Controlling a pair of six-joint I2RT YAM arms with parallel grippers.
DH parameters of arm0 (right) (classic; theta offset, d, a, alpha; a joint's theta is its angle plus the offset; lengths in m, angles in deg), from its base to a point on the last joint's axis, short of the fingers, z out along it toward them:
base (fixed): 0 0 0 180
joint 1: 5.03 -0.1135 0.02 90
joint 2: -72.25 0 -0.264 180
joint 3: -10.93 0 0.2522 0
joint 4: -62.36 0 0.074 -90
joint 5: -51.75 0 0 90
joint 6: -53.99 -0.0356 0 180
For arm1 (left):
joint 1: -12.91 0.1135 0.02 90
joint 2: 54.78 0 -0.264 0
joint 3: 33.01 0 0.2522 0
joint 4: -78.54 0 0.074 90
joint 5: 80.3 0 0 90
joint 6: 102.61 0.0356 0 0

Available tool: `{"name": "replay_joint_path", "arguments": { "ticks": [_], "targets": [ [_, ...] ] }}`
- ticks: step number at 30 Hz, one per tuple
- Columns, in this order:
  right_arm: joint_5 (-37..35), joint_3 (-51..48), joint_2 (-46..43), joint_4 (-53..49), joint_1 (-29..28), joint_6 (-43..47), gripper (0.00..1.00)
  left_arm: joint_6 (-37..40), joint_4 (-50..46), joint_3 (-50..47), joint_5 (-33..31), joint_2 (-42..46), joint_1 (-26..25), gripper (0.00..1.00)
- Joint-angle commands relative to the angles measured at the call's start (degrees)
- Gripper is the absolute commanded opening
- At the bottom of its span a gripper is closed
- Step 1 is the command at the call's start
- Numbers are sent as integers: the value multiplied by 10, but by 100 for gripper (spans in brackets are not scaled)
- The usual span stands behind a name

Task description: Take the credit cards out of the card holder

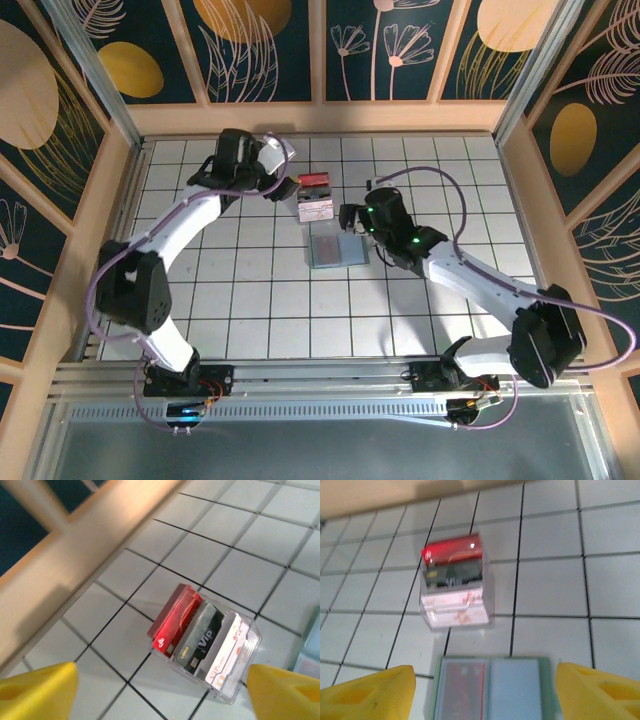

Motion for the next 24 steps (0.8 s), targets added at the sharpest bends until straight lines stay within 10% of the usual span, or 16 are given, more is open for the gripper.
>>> {"name": "replay_joint_path", "arguments": {
  "ticks": [1, 12, 24],
  "targets": [
    [-14, 34, 47, -60, -33, -40, 68, -139, 156, -82, -118, 70, -1, 99],
    [21, 119, 212, -133, -92, -79, 58, -383, 270, -280, -368, 208, -2, 99],
    [41, 158, 290, -142, -93, -63, 58, -483, 325, -388, -408, 267, -2, 99]
  ]
}}
